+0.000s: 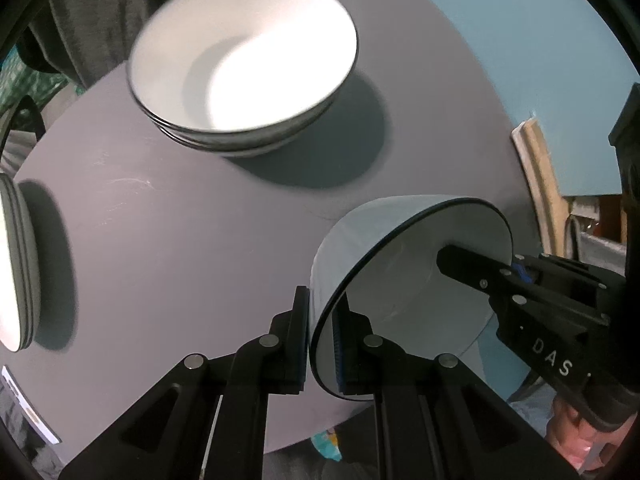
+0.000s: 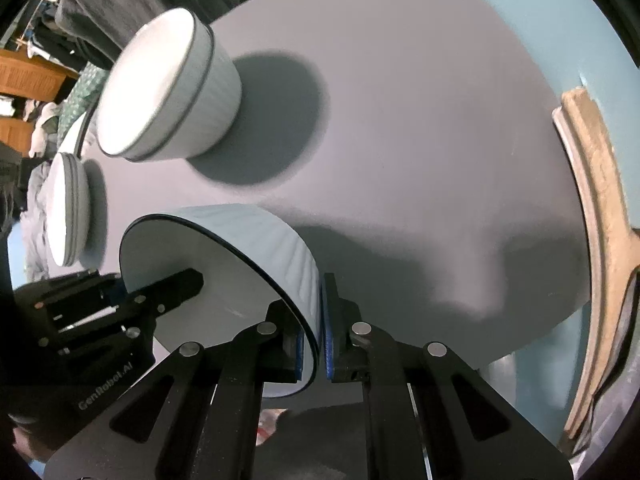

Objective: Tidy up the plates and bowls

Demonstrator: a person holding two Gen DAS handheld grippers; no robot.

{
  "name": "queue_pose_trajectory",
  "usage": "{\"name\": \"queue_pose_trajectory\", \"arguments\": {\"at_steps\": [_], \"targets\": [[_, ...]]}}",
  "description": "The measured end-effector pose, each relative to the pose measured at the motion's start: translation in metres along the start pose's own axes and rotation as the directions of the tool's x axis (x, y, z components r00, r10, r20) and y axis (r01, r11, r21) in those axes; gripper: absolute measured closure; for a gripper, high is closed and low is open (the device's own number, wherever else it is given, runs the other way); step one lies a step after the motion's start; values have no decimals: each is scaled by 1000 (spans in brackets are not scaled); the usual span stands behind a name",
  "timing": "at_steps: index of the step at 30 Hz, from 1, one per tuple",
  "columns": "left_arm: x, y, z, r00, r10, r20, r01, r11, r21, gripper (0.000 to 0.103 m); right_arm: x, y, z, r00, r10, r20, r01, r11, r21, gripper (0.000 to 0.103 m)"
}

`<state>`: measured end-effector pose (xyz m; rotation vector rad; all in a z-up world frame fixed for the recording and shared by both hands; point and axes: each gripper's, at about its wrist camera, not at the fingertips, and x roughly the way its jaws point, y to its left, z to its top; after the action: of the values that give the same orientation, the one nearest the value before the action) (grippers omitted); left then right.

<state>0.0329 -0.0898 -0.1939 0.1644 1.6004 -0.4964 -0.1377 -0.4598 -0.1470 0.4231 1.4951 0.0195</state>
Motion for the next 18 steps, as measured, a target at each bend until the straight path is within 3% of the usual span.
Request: {"name": "queue_pose_trajectory", "arguments": {"at_steps": [7, 12, 18], "targets": [[-45, 10, -3, 997, -20, 76, 23, 999, -45, 93, -27, 17, -2, 999, 4, 45, -2, 999, -50, 95], [-56, -7, 17, 992, -11, 128, 20, 997, -74, 93, -43, 34, 15, 997, 19, 76, -12, 996, -91, 95], [-73, 9, 36, 985, 10, 172, 10, 994, -113, 93, -42, 58, 40, 995, 28, 100, -12, 988, -152, 95]]}}
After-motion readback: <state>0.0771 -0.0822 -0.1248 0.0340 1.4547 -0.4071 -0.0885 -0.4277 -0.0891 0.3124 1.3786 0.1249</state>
